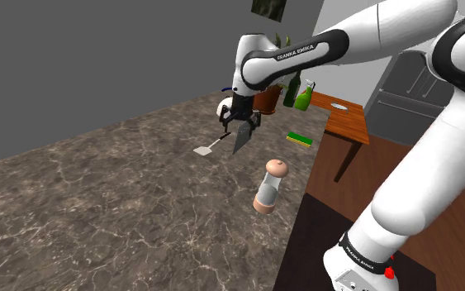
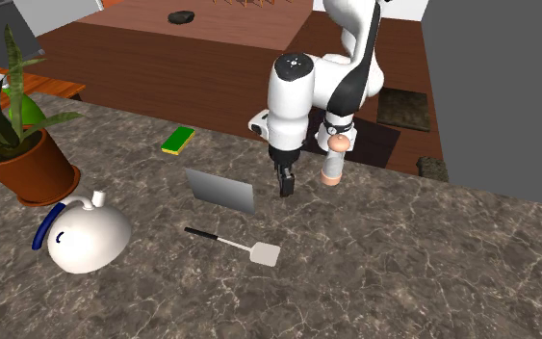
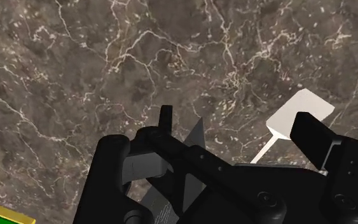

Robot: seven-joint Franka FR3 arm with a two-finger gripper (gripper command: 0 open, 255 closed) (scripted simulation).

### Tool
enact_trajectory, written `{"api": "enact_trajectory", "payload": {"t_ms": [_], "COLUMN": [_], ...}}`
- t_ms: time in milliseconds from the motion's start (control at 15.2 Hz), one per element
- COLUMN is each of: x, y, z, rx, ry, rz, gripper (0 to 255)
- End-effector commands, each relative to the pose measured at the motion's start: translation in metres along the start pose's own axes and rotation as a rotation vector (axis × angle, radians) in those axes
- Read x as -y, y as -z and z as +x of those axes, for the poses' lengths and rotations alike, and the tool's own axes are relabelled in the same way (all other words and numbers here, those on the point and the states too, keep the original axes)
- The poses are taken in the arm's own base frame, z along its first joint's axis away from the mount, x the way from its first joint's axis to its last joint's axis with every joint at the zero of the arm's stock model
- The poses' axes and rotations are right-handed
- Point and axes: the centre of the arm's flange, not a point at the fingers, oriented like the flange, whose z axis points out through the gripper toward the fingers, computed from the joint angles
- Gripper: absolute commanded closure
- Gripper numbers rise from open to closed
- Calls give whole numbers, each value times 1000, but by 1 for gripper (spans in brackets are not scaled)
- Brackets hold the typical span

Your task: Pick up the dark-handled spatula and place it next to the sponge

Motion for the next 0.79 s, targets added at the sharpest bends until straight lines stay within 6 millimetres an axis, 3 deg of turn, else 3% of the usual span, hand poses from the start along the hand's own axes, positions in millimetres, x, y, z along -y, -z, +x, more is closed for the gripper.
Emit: {"api": "enact_trajectory", "payload": {"t_ms": [0,726], "x": [14,73], "y": [-11,-81], "z": [17,124], "rx": [-3,-21], "ry": [-64,-399], "rz": [5,27], "gripper": [0,0]}}
